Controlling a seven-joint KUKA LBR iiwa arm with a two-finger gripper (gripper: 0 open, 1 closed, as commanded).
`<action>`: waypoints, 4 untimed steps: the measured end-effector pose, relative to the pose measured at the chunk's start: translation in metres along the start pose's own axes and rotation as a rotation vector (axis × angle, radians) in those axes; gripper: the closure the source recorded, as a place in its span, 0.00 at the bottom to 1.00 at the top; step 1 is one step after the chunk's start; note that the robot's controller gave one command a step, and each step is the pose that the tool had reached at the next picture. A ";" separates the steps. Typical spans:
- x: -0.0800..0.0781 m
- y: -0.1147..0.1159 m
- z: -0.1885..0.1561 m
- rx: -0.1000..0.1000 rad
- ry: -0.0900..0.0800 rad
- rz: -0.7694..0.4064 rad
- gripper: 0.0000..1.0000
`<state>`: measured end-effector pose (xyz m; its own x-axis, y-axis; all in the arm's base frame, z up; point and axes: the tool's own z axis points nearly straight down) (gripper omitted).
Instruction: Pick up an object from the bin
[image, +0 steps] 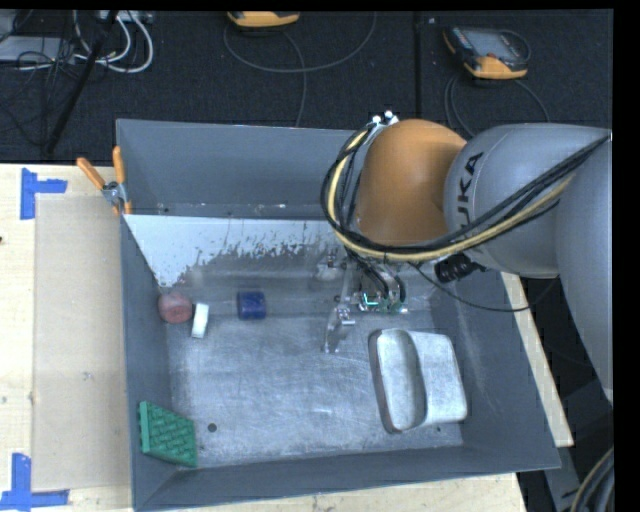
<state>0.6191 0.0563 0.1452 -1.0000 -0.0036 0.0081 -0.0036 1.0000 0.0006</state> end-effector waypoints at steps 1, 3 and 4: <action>0.041 -0.078 0.059 0.001 0.000 -0.129 0.00; 0.025 -0.113 0.075 0.002 -0.009 -0.112 0.00; 0.021 -0.113 0.068 0.003 -0.033 -0.107 1.00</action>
Offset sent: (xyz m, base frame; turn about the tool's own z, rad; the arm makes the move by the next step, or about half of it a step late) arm -0.0383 -0.0758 -0.0554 -0.1332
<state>0.5985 -0.0572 0.0773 -0.9936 -0.1104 -0.0247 -0.1103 0.9939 -0.0036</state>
